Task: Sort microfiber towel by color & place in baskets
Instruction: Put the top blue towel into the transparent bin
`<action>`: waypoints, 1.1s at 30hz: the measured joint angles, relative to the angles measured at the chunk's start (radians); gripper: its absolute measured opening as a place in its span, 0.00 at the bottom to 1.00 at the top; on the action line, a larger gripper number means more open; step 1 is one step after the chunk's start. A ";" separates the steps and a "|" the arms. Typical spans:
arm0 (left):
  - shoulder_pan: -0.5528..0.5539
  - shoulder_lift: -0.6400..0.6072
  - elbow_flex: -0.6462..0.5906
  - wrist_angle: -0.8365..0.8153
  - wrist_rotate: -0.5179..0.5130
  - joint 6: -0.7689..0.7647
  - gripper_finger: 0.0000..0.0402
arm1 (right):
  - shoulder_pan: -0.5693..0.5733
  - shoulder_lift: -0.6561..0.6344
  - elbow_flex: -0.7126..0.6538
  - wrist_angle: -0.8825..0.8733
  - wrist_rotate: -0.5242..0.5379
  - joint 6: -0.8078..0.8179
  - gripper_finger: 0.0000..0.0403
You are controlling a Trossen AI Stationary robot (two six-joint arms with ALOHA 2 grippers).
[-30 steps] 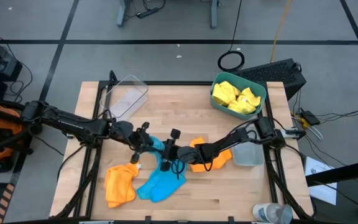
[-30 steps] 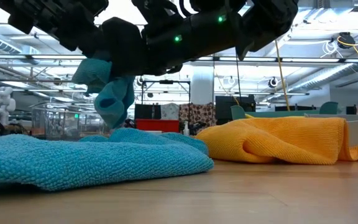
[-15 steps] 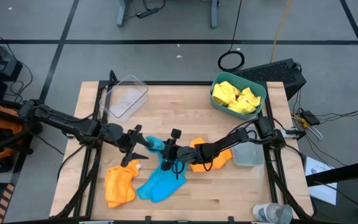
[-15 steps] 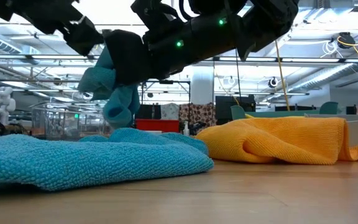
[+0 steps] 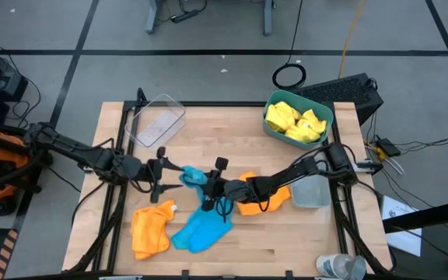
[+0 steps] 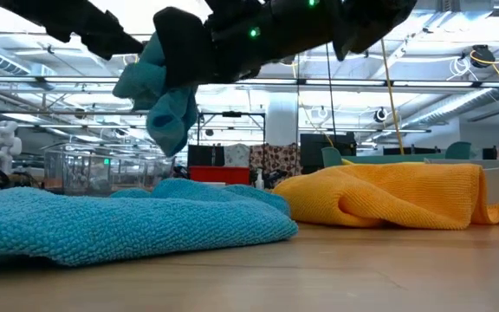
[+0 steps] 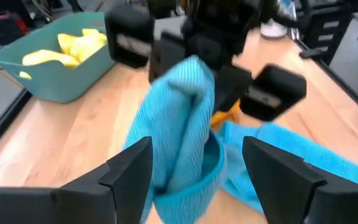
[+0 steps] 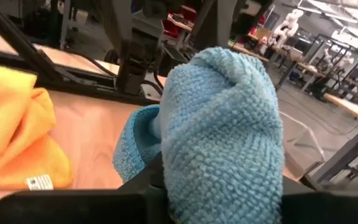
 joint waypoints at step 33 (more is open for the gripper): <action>-0.008 0.229 -0.001 0.278 -0.112 0.078 0.63 | 0.028 -0.116 0.002 -0.175 -0.004 0.037 0.22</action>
